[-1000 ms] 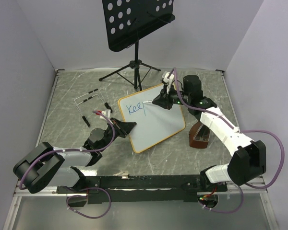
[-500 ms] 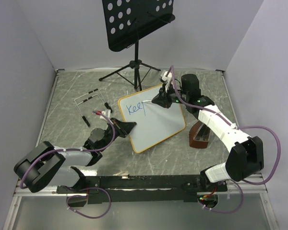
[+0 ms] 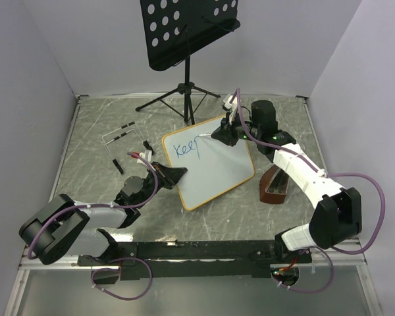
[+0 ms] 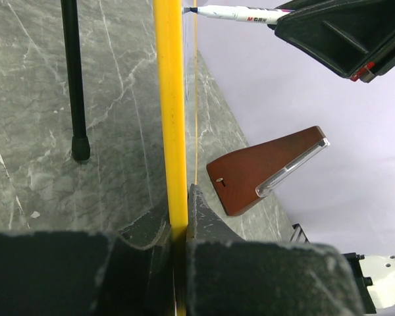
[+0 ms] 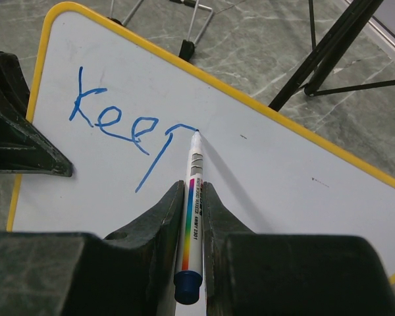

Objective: Write a sentence on the whiteboard

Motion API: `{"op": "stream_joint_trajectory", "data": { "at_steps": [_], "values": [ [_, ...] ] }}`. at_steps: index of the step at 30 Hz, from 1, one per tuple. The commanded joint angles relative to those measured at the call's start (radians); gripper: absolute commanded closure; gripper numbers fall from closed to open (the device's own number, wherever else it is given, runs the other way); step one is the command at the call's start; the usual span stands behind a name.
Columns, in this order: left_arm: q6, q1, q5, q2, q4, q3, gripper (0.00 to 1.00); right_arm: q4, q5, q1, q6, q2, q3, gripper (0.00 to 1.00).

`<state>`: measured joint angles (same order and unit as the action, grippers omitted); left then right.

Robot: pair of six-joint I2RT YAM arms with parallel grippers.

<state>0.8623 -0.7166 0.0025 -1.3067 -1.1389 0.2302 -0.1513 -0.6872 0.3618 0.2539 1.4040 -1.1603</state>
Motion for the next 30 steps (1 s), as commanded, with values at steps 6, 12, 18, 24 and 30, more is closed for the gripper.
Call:
{"op": "stream_joint_trajectory", "data": {
  "at_steps": [6, 12, 18, 24, 30],
  "values": [
    [-0.069, 0.002, 0.034, 0.003, -0.055, -0.009, 0.99, -0.033, 0.002, -0.006, 0.027, -0.019, 0.016, 1.0],
    [-0.068, 0.003, 0.037, 0.0, -0.059, -0.003, 0.99, -0.048, -0.008, 0.008, 0.031, -0.045, 0.05, 1.0],
    [-0.065, 0.003, 0.042, -0.009, -0.07, -0.003, 0.99, -0.05, -0.011, 0.031, 0.027, -0.059, 0.07, 1.0],
    [-0.063, 0.003, 0.042, -0.016, -0.076, -0.006, 0.99, -0.056, -0.02, 0.058, 0.007, -0.057, 0.048, 1.0],
    [-0.065, 0.003, 0.039, -0.016, -0.074, -0.011, 0.99, -0.08, -0.029, 0.052, 0.001, -0.088, -0.018, 1.0]
  ]
}}
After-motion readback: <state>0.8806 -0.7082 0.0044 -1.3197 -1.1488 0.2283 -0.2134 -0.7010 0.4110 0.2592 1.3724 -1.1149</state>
